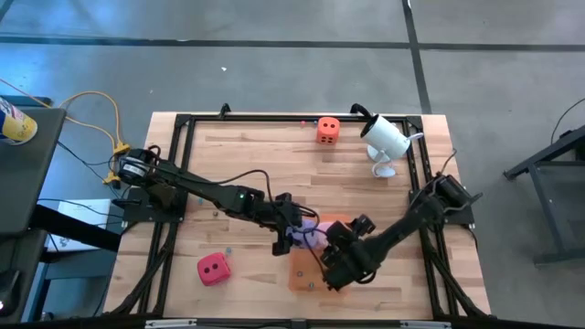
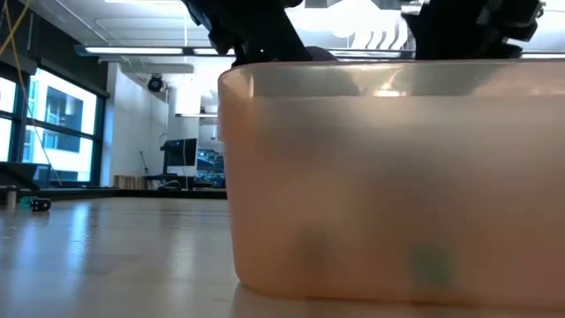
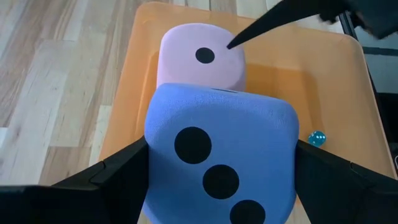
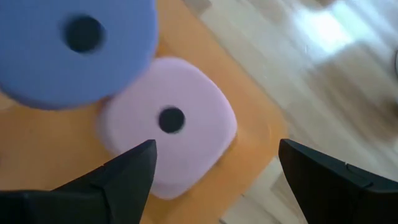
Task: Pick & Place Dice
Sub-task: Put the large purple dice into the orange bin
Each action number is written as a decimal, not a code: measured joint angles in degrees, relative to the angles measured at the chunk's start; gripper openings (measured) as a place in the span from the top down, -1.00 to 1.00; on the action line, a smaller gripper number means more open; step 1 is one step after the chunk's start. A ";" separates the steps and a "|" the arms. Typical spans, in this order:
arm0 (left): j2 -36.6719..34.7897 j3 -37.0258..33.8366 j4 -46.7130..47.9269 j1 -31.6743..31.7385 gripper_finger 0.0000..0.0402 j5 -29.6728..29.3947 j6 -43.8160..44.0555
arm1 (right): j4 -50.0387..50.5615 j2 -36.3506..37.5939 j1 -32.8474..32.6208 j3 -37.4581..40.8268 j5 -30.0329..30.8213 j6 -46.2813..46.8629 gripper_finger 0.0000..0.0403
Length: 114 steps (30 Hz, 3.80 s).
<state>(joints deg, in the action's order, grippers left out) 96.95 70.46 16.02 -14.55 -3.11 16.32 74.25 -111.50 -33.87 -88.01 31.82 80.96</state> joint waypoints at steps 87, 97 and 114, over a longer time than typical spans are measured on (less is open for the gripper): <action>1.25 1.32 4.75 3.46 -0.77 7.00 -8.53 | -5.54 -0.64 3.63 -1.31 5.80 -9.17 -0.62; 1.20 6.01 12.62 5.10 -0.77 6.99 -9.07 | -5.74 -0.64 3.61 -1.31 5.79 -8.86 -0.62; 5.57 6.45 11.66 5.44 -0.77 10.55 -7.28 | -6.02 -0.64 3.12 -1.30 5.77 -8.70 -0.62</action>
<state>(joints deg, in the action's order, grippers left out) 102.52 76.90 27.68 -9.10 7.44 9.04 68.23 -112.14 -30.75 -89.31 37.58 72.26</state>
